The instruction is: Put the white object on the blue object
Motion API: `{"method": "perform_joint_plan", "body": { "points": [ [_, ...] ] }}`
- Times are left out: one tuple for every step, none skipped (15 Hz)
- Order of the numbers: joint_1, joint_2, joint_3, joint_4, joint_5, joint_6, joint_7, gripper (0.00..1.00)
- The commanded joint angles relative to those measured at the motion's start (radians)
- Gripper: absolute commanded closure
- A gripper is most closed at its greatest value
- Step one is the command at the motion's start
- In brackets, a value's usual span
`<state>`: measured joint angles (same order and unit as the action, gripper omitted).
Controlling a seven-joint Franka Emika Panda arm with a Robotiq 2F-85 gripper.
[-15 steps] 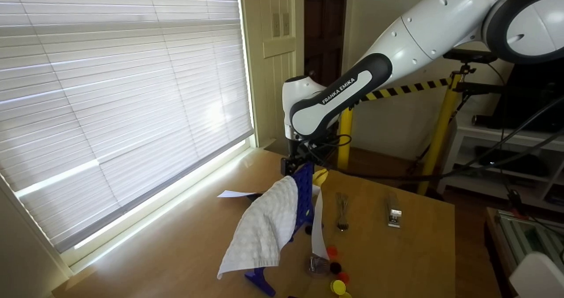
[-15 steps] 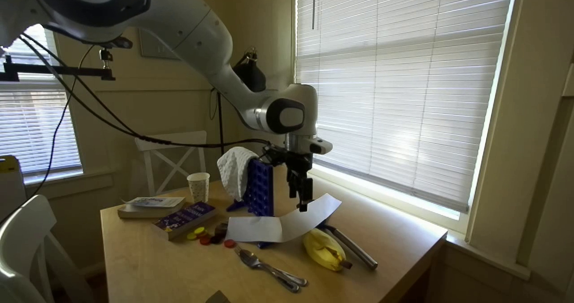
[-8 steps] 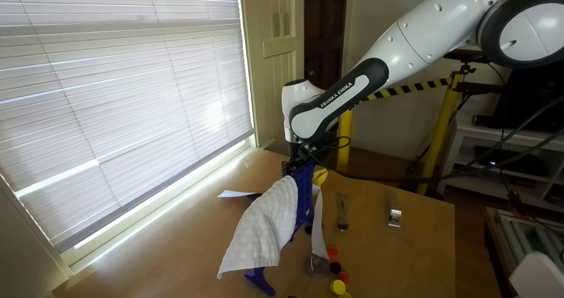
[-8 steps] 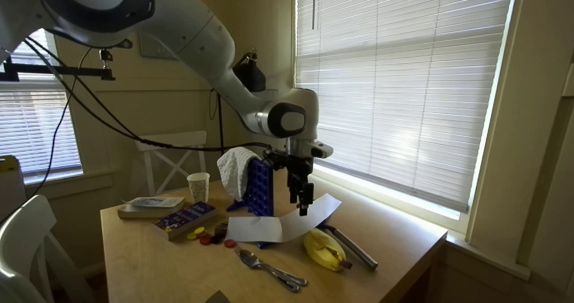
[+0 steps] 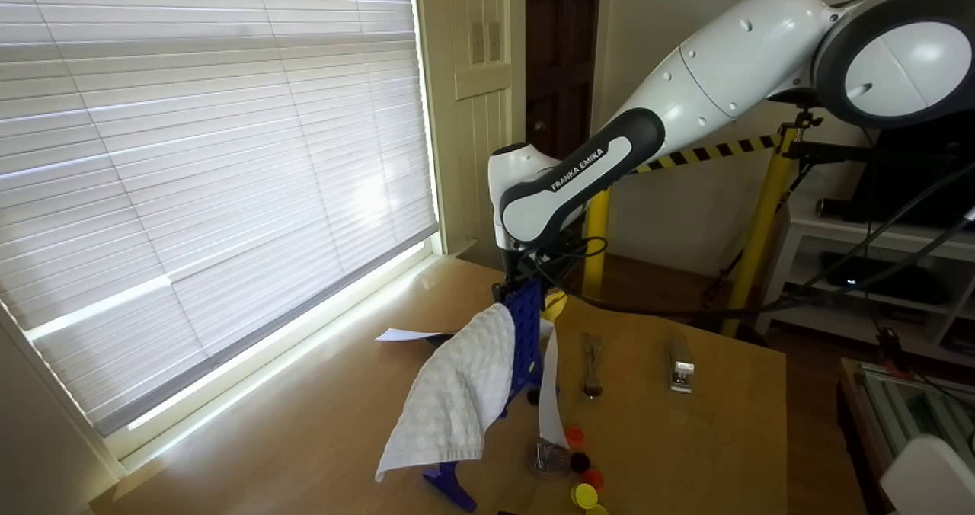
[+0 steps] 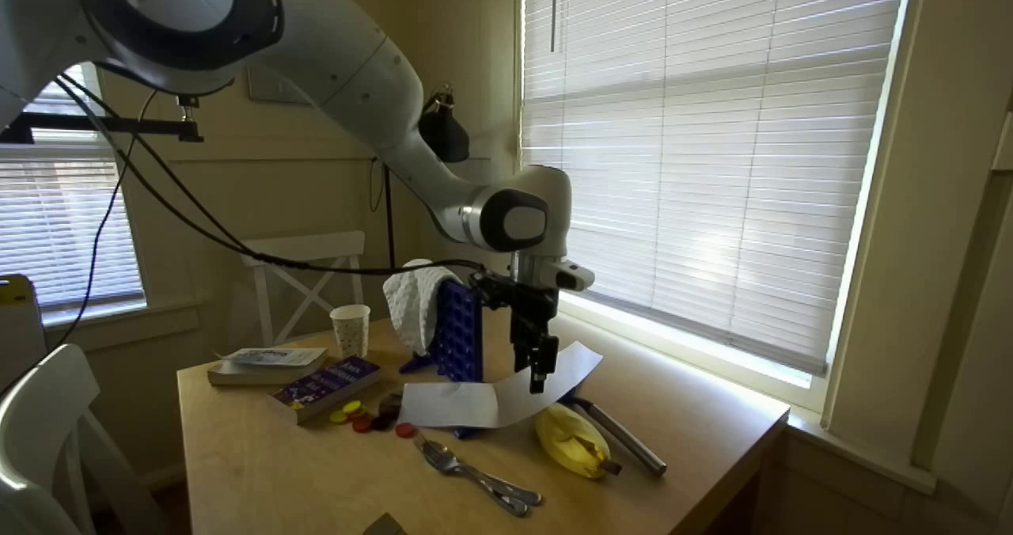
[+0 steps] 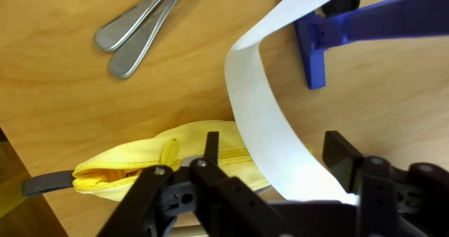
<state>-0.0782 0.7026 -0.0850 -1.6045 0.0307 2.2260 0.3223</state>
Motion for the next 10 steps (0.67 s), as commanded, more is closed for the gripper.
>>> {"method": "perform_joint_plan", "body": {
  "points": [
    [-0.015, 0.036, 0.006, 0.062, 0.042, -0.048, -0.040, 0.22],
    [-0.018, 0.040, 0.008, 0.068, 0.047, -0.054, -0.043, 0.22],
    [-0.019, 0.044, 0.008, 0.072, 0.049, -0.059, -0.045, 0.22],
    [-0.022, 0.048, 0.010, 0.076, 0.054, -0.063, -0.050, 0.24],
    [-0.025, 0.052, 0.012, 0.081, 0.058, -0.068, -0.053, 0.24],
    [-0.027, 0.056, 0.012, 0.084, 0.063, -0.071, -0.055, 0.26],
    [-0.030, 0.061, 0.013, 0.091, 0.067, -0.076, -0.060, 0.25],
    [-0.033, 0.065, 0.014, 0.095, 0.072, -0.078, -0.064, 0.26],
    [-0.036, 0.069, 0.015, 0.098, 0.076, -0.078, -0.069, 0.26],
    [-0.037, 0.072, 0.015, 0.100, 0.079, -0.079, -0.075, 0.27]
  ]
}}
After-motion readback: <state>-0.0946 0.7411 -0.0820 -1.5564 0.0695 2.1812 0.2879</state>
